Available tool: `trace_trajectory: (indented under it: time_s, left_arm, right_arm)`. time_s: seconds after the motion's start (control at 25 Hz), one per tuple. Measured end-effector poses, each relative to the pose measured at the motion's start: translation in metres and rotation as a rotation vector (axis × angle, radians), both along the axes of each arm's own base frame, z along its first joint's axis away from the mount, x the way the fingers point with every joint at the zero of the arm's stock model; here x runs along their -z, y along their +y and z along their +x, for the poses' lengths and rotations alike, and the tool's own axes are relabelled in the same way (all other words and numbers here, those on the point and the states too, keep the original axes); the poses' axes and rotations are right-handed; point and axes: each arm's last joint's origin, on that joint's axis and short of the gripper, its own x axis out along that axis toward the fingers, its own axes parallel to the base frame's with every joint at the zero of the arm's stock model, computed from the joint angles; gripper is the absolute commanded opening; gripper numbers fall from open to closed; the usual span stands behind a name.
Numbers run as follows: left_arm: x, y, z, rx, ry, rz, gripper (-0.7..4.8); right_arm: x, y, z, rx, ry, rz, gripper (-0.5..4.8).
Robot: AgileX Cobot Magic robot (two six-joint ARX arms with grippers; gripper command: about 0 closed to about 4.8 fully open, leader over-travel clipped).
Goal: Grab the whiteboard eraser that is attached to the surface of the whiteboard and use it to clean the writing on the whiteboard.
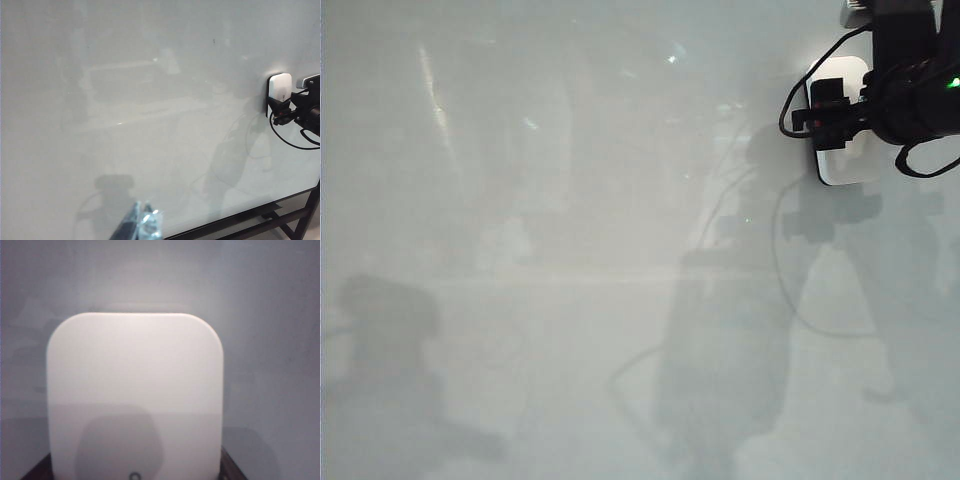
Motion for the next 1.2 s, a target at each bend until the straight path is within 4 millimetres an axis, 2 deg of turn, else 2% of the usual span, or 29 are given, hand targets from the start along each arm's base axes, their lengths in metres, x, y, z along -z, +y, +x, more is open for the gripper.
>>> trace_trajectory:
  time_s: [0.16, 0.24, 0.4, 0.48, 0.52, 0.68, 0.8, 1.0, 1.2]
  left_arm:
    - [0.000, 0.000, 0.000, 0.000, 0.000, 0.000, -0.05]
    - [0.000, 0.000, 0.000, 0.000, 0.000, 0.000, -0.05]
    - [0.000, 0.000, 0.000, 0.000, 0.000, 0.000, -0.05]
    - [0.000, 0.000, 0.000, 0.000, 0.000, 0.000, -0.05]
    - [0.000, 0.000, 0.000, 0.000, 0.000, 0.000, -0.05]
    - [0.000, 0.000, 0.000, 0.000, 0.000, 0.000, -0.05]
    - [0.000, 0.000, 0.000, 0.000, 0.000, 0.000, -0.05]
    - [0.000, 0.000, 0.000, 0.000, 0.000, 0.000, -0.05]
    - [0.000, 0.000, 0.000, 0.000, 0.000, 0.000, -0.05]
  right_arm:
    - [0.002, 0.002, 0.006, 0.001, -0.001, 0.001, 1.36]
    - [0.003, 0.002, 0.007, 0.003, -0.004, 0.001, 2.14]
    - [0.005, 0.002, 0.008, 0.004, -0.011, 0.002, 2.80]
    - [0.005, 0.002, 0.008, 0.004, -0.011, 0.002, 3.83]
    - [0.005, 0.002, 0.008, 0.004, -0.011, 0.000, 4.00]
    - [0.004, 0.003, 0.010, 0.000, 0.001, -0.002, 4.03]
    - [0.004, 0.002, 0.008, 0.000, 0.037, -0.012, 4.42]
    - [-0.005, 0.001, 0.002, 0.000, 0.076, -0.023, 4.43]
    - [-0.007, -0.006, -0.021, -0.001, 0.138, -0.039, 4.25]
